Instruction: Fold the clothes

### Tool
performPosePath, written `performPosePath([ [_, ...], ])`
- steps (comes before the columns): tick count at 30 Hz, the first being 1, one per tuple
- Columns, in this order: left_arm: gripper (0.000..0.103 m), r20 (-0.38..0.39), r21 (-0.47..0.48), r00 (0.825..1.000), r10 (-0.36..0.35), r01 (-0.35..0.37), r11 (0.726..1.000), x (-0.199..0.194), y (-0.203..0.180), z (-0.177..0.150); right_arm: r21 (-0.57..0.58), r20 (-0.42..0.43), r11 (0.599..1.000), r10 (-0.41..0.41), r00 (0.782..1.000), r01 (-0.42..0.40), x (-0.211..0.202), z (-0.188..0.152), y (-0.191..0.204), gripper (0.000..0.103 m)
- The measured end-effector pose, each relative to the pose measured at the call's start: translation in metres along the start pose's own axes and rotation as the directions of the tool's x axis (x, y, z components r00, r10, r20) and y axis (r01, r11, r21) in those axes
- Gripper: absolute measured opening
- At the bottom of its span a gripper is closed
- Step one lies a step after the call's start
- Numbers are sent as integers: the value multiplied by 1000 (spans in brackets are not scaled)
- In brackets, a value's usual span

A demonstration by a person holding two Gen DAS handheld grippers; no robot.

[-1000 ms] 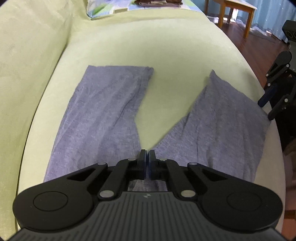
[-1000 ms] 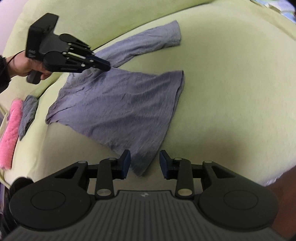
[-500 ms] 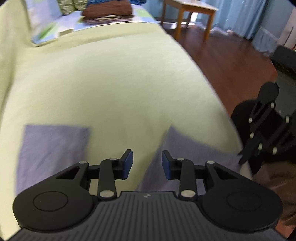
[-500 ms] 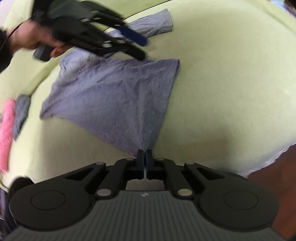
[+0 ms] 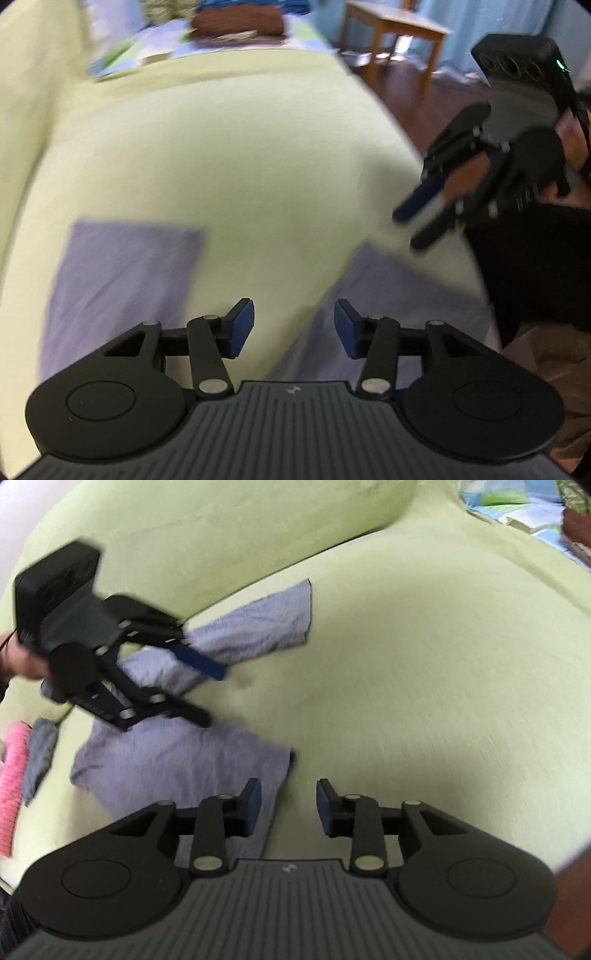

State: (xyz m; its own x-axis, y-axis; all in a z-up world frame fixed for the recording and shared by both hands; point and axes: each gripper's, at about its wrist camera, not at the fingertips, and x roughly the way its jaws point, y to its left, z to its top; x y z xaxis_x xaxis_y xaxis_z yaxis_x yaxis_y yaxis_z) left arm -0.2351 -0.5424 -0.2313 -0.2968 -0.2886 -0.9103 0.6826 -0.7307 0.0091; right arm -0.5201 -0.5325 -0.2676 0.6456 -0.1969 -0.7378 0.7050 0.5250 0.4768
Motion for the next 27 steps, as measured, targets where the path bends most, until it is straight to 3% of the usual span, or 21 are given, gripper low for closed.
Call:
performPosePath([
  [7, 50, -36, -32, 999, 39, -40, 999, -19, 21, -47, 116, 13, 983, 138, 990, -139, 26, 8, -21, 31],
  [9, 38, -50, -31, 998, 31, -33, 999, -15, 22, -51, 120, 11, 981, 149, 989, -149, 29, 8, -22, 31],
  [10, 20, -61, -31, 998, 22, -24, 999, -11, 22, -51, 118, 9, 982, 150, 989, -150, 30, 7, -21, 30],
  [11, 12, -89, -17, 996, 8, -10, 1000, -6, 20, -53, 114, 3, 982, 153, 988, -152, 31, 7, -21, 29],
  [12, 10, -103, 0, 995, -1, 1, 1000, 0, 12, -53, 108, -8, 982, 155, 988, -153, 33, 8, -20, 20],
  [13, 6, -102, 4, 995, -4, 4, 1000, 1, 8, -53, 104, -22, 983, 153, 988, -150, 34, 9, -20, 0],
  [17, 6, -64, 8, 997, 32, -32, 999, -3, 6, -53, 46, -55, 992, 121, 991, -119, 37, 13, -17, 0],
  [23, 7, -20, -52, 997, 74, -75, 996, -6, 8, -63, -193, 82, 980, -23, 996, 38, 26, 36, 2, 0],
  [27, 10, 2, -107, 997, 76, -75, 991, -13, 12, -65, -219, 10, 976, -3, 1000, 6, 35, 38, 4, 4],
])
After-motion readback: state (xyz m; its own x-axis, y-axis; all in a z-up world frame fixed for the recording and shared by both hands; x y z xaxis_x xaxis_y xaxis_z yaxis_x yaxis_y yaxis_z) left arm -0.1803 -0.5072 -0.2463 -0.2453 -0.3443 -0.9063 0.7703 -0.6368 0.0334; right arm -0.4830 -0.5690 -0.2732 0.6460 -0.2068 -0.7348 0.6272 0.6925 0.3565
